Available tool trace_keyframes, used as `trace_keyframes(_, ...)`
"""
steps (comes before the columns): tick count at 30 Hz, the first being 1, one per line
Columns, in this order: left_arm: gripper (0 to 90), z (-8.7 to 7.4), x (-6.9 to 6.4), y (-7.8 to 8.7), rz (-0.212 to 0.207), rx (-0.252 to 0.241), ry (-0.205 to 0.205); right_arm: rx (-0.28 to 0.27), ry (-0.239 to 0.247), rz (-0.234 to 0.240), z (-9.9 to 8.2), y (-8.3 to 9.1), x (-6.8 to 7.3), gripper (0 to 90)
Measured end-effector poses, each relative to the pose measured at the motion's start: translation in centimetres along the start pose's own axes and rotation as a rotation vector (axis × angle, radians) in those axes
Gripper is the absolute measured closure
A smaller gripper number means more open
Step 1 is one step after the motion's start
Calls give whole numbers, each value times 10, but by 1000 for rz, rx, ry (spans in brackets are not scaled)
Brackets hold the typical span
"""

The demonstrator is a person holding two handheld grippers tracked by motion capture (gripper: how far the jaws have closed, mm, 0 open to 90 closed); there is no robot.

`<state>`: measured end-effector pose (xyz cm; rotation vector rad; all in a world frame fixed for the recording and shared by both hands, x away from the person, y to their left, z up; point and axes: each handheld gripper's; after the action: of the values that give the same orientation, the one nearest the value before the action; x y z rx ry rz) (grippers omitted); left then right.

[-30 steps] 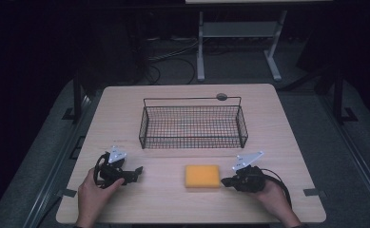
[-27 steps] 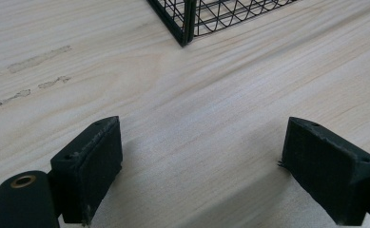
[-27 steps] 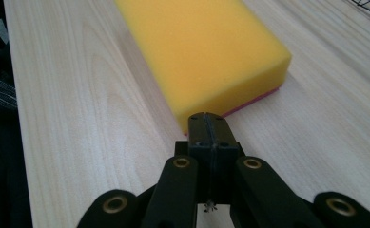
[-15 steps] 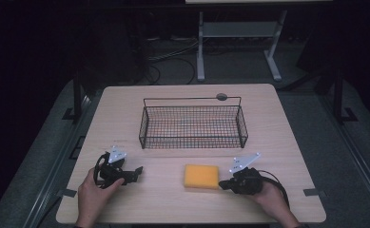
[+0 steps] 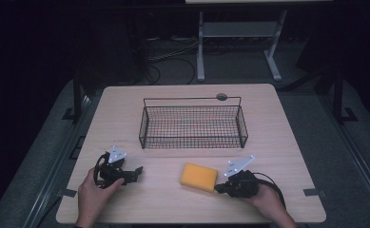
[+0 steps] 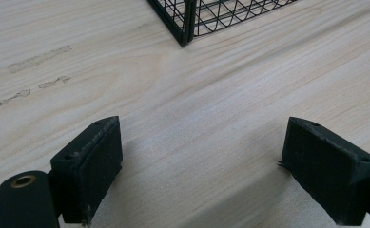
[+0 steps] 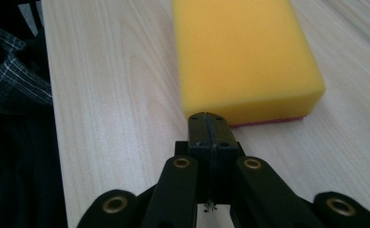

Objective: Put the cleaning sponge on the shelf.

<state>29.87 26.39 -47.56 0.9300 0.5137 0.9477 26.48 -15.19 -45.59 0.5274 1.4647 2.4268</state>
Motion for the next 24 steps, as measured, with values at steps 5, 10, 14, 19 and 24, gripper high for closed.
trace_keyframes(5, 125, 0, 0, 0, 0, 0, 0, 10, 20, 5, 4, -3, 5, 898)
trace_keyframes(10, 125, 0, 0, 0, 0, 0, 0, 11, 32, 13, 7, -5, 8, 898)
trace_keyframes(14, 125, 0, 0, 0, 0, 0, 0, 13, 46, 15, 9, -7, 11, 898)
trace_keyframes(19, 125, 0, 0, 0, 0, 0, 0, 13, 43, 14, 9, -6, 11, 889)
trace_keyframes(24, 125, 0, 0, 0, 0, 0, 0, 2, 3, 0, 6, 2, 7, 811)
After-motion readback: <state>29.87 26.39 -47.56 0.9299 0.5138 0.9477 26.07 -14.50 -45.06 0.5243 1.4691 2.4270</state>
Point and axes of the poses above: each handheld gripper's, and its own axes: y roughly backward along the jaws, z roughly out of its top, x roughly to its left, and after that the axes turned 15 degrees about x, right-handed
